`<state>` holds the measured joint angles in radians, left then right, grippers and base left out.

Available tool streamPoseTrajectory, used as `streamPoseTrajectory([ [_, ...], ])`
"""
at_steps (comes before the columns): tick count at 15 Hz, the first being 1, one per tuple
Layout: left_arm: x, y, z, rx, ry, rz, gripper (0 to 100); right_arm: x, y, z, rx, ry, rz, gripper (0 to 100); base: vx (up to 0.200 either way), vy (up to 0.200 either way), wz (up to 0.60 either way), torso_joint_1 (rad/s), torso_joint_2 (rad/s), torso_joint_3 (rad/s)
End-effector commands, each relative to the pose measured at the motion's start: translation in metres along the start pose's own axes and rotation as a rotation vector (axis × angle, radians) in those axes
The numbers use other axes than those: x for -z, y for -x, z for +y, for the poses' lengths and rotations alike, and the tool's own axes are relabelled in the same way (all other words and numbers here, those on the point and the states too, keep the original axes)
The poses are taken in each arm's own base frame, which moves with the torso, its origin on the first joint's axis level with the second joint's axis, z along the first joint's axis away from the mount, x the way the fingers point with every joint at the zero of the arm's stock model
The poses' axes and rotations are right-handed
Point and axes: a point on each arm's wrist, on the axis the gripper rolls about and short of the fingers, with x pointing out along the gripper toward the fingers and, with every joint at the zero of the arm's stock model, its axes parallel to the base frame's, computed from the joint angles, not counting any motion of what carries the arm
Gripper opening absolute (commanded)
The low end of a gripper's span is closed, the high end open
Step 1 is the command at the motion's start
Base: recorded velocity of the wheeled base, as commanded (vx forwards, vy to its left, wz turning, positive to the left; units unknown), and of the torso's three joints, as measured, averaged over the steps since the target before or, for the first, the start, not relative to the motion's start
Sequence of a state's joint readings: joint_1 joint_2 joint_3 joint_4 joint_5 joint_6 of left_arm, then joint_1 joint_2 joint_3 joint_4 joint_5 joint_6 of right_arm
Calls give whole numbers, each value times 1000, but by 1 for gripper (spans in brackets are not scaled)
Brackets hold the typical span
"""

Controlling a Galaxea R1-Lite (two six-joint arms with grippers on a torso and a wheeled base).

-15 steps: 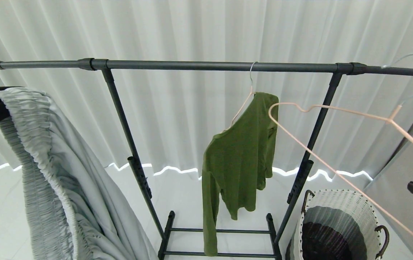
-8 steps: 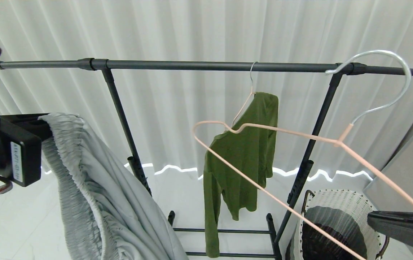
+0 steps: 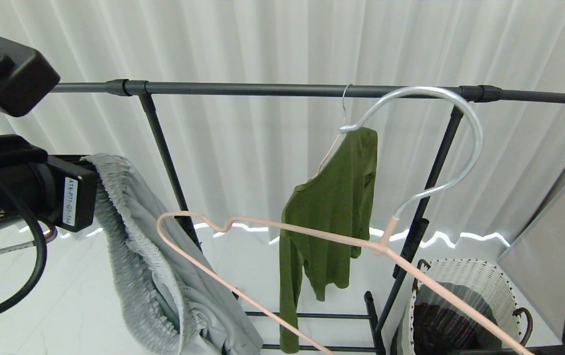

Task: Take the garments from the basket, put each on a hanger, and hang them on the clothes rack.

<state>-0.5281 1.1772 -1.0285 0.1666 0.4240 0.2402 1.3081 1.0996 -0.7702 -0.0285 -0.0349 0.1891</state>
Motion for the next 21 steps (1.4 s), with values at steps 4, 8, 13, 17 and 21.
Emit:
streamPoseTrajectory([
  [4,-6,-10,-3,2,27,10,0,-5,-29,3,-2,4,28,0,0,0,0,0,0,0],
  [8,-8,-12,-3,-5,28,11,0,-13,-42,5,4,4,33,0,0,0,0,0,0,0],
  [13,-4,-17,3,-153,26,63,0,-19,-41,7,-5,5,12,0,0,0,0,0,0,0],
  [17,-4,-16,3,-154,27,61,0,-24,-48,8,-7,9,12,0,0,0,0,0,0,0],
  [21,-4,-16,3,-159,28,61,0,-25,-50,8,-6,11,13,0,0,0,0,0,0,0],
])
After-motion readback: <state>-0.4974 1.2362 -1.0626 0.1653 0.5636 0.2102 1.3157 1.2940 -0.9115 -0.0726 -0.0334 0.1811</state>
